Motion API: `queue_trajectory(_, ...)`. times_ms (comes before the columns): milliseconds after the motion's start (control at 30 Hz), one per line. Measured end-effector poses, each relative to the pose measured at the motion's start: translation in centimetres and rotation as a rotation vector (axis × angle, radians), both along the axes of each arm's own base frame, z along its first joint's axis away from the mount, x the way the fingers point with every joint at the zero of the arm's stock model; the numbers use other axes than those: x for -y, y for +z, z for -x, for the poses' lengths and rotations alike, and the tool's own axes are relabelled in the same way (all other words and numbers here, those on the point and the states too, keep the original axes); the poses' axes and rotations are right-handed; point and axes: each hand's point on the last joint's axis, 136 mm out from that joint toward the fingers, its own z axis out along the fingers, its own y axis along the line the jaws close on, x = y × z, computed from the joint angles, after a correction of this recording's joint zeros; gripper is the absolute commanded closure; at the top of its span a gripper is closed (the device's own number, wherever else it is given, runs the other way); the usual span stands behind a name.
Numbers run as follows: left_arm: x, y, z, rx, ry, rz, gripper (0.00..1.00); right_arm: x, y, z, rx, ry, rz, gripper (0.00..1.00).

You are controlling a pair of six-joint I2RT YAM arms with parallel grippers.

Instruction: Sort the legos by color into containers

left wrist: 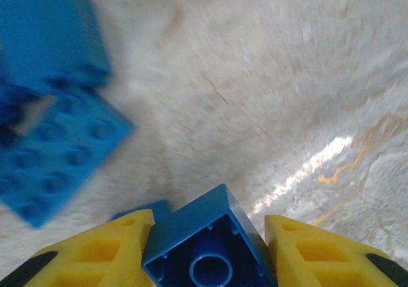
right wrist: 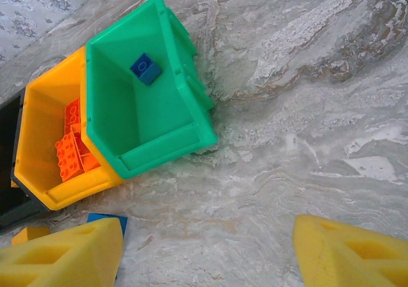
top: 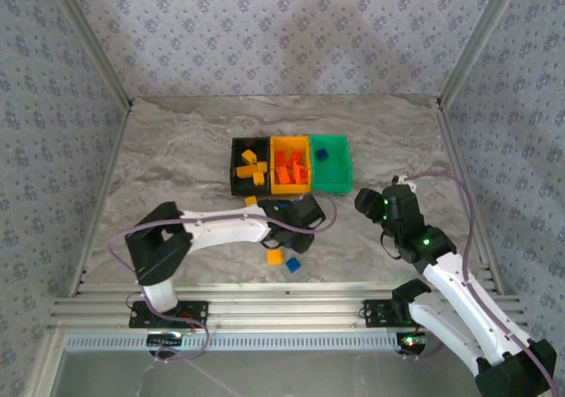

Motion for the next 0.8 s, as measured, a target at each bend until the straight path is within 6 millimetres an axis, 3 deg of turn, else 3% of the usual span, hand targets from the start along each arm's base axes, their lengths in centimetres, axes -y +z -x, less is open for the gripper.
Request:
queue_trajectory(133, 0.1, 4.6, -2.9, 0.078, 0.063, 0.141, 0.67, 0.0, -0.1, 0.1, 0.0, -0.002, -0.002, 0.27)
queue_trajectory(267, 0.4, 7.4, -6.8, 0.119, 0.137, 0.233, 0.67, 0.1, -0.6, 0.1, -0.008, -0.003, 0.001, 0.27)
queue_trajectory(433, 3.2, 10.5, -12.9, 0.183, 0.204, 0.326, 0.66, 0.0, -1.2, -0.1, -0.028, -0.003, 0.01, 0.27)
queue_trajectory(567, 5.7, 11.0, -16.4, 0.202, 0.218, 0.361, 0.65, -0.1, -1.4, -0.3, -0.03, -0.002, 0.011, 0.27)
queue_trajectory(800, 9.0, 8.3, -20.3, 0.191, 0.235, 0.357, 0.64, -0.5, -2.7, -0.2, -0.062, 0.014, 0.011, 0.27)
